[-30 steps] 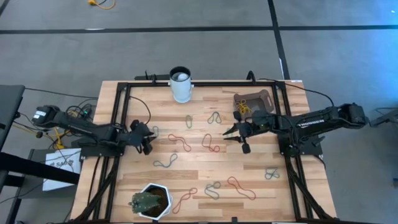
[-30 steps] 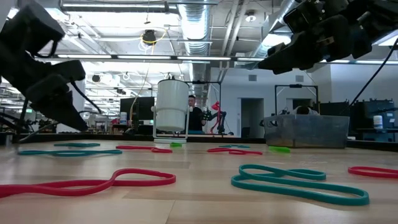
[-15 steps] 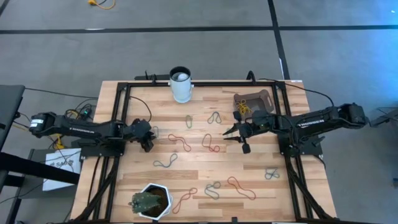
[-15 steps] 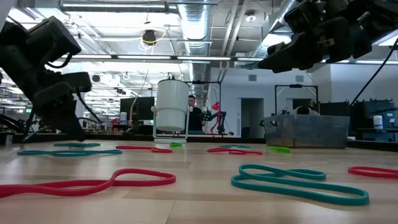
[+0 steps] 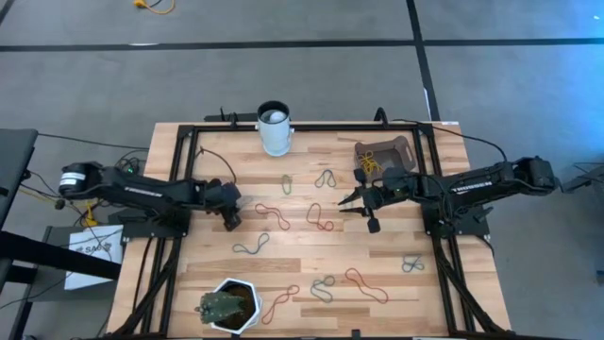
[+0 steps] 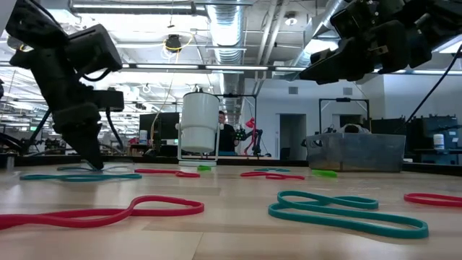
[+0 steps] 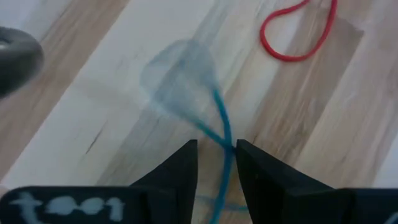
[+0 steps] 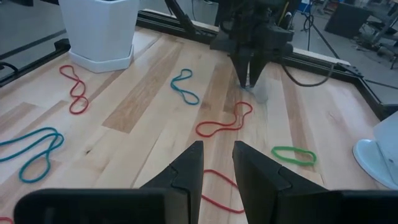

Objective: Pick and place items into bin
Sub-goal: Put the blue rubber band into the bin

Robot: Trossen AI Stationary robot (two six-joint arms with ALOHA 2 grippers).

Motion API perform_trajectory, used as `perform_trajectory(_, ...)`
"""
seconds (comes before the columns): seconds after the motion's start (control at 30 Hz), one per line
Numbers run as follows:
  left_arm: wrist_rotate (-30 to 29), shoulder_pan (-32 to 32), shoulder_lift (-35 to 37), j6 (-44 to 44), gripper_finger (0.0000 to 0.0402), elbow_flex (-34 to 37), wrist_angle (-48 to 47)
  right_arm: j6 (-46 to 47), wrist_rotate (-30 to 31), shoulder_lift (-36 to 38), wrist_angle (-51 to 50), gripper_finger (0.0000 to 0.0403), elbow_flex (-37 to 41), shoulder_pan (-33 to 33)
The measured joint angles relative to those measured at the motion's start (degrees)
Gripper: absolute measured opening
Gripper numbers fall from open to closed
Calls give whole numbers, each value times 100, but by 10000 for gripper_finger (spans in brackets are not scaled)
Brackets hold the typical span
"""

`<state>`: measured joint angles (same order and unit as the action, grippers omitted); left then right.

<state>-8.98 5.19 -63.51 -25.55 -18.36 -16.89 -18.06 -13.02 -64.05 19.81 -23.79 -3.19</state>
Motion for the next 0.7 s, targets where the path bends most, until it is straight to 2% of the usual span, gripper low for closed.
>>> perform_trajectory(0.13,-25,-2,-217,-271,103,-25,16,0,0,0,-2,82,0,3)
perform_trajectory(0.5,129,4,-217,-284,103,6,419,2,-2,2,-51,82,0,3)
perform_trajectory(0.7,0,-1,-225,-246,103,6,377,4,-2,2,-52,82,0,3)
